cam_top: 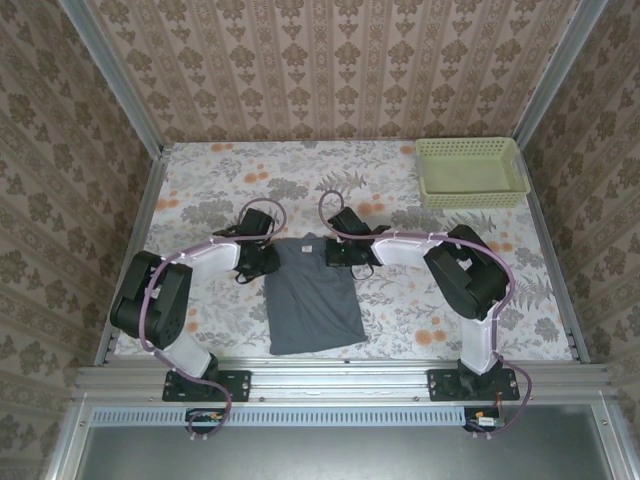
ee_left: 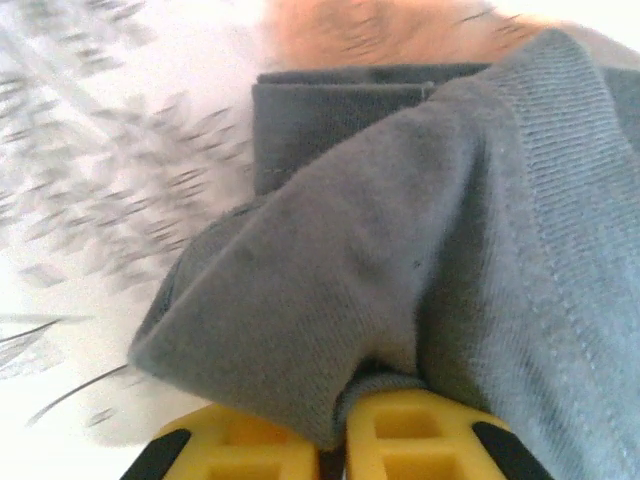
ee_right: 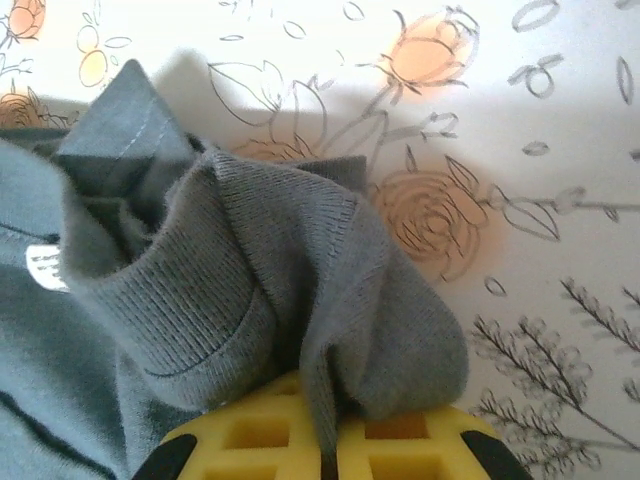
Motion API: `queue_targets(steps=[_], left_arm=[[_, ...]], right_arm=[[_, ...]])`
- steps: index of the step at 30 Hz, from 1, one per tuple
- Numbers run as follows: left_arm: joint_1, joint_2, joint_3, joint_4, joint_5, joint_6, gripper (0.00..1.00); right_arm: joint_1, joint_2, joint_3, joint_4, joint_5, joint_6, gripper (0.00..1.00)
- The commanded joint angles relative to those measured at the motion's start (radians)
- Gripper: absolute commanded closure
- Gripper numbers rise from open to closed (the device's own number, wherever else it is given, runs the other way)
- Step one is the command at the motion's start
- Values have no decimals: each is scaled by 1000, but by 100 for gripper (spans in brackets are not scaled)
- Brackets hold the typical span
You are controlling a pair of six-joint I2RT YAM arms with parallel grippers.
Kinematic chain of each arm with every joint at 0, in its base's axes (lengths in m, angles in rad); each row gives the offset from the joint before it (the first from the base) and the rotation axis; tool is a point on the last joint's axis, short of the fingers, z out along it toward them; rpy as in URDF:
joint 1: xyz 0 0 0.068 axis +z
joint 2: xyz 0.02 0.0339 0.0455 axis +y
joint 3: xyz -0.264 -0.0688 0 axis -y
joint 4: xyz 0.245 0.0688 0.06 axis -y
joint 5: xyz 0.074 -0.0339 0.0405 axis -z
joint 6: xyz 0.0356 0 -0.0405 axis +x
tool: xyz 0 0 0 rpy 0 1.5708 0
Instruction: Fold the inside-out t-shirt
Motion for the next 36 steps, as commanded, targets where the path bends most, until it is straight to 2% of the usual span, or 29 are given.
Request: queue_targets(steps=[1, 4, 10, 12, 17, 26, 32, 36], left_arm=[[-27, -3, -43, 180, 101, -5, 94], [-22, -77, -80, 190, 90, -4, 100], [-8, -288, -188, 182, 40, -6, 100], [35, -366, -223, 182, 44, -8, 100], [63, -503, -273, 180, 84, -3, 100], [153, -586, -277, 184, 180, -27, 100], [179, -588, -200, 189, 219, -32, 100], [204, -516, -72, 198, 240, -24, 100]], right_arm=[[4, -38, -47, -3, -1, 49, 95], [-4, -59, -72, 12, 12, 69, 98], [-74, -128, -154, 92, -21, 90, 100], [-86, -167, -170, 109, -33, 75, 100], [-102, -267, -219, 206, -108, 75, 100], [-157, -387, -272, 319, -210, 114, 100], [-201, -413, -249, 345, -254, 132, 100], [-238, -378, -137, 320, -274, 117, 100]])
